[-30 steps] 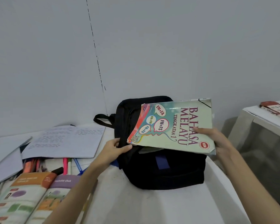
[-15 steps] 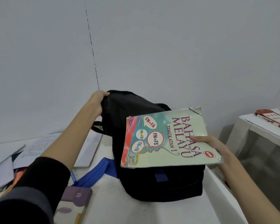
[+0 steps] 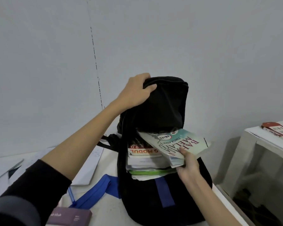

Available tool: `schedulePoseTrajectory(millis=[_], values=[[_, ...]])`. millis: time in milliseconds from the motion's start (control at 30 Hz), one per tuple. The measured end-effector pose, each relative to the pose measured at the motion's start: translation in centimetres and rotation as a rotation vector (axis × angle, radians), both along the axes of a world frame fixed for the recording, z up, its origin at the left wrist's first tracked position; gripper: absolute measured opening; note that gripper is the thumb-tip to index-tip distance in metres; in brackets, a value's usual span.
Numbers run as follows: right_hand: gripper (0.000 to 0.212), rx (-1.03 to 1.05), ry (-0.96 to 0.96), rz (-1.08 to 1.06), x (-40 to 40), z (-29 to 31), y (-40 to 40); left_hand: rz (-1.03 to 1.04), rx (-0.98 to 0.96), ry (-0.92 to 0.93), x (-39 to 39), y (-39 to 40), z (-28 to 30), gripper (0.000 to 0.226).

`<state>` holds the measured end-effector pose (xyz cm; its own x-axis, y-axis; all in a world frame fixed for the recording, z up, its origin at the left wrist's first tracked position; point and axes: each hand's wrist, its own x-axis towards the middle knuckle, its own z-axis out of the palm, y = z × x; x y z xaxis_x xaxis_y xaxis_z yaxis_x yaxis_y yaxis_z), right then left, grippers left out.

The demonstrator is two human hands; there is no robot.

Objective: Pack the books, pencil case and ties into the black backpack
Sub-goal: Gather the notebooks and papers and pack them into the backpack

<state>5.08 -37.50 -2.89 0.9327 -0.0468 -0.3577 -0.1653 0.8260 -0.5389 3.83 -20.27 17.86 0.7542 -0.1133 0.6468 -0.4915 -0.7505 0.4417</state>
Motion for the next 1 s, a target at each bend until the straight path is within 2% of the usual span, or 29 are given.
schedulePoseTrajectory(millis=[133,200,267,400,533,600,633,667,733,767,800,867,900,1000], values=[[0.04,0.085,0.04,0.043,1.3,0.7,5.5,-0.016,-0.044,0.029,0.4,-0.4,-0.2,0.03],[0.04,0.141,0.03,0.13,2.0,1.0,7.9,-0.027,-0.037,0.034,0.4,-0.6,-0.2,0.031],[0.04,0.101,0.018,0.247,2.6,1.1,9.7,-0.035,-0.015,0.036,0.4,-0.6,-0.2,0.031],[0.036,-0.147,-0.012,0.464,3.0,0.9,9.8,-0.058,0.016,0.048,0.2,-0.1,-0.5,0.024],[0.034,-0.449,-0.103,0.791,1.3,1.1,6.3,-0.06,0.009,0.043,0.2,0.4,-0.6,0.022],[0.033,-0.712,-0.19,0.794,0.6,1.0,5.4,-0.063,0.009,0.041,0.3,0.4,-0.6,0.023],[0.028,-0.922,-0.269,0.711,0.4,0.7,5.1,-0.065,0.011,0.041,0.3,0.4,-0.6,0.023],[0.02,-1.183,-0.372,0.56,0.7,0.2,4.7,-0.068,0.013,0.04,0.4,0.4,-0.6,0.023],[0.009,-1.79,-0.703,0.086,1.6,-0.2,3.5,-0.075,0.012,0.039,0.4,0.3,-0.6,0.023],[0.015,-2.005,-0.867,-0.072,2.3,-0.6,2.8,-0.078,0.01,0.041,0.4,0.3,-0.6,0.023],[0.026,-2.168,-0.95,-0.048,2.9,-0.8,2.0,-0.08,0.006,0.043,0.4,0.3,-0.6,0.023],[0.044,-2.346,-0.84,0.248,3.9,-0.9,0.9,-0.086,-0.001,0.047,0.3,0.3,-0.6,0.022],[0.046,-2.366,-0.768,0.343,4.2,-0.9,0.6,-0.089,-0.003,0.05,0.4,0.3,-0.6,0.022],[0.05,-2.412,-0.833,0.256,4.7,-1.2,0.7,-0.091,0.0,0.05,0.5,0.4,-0.9,0.023]])
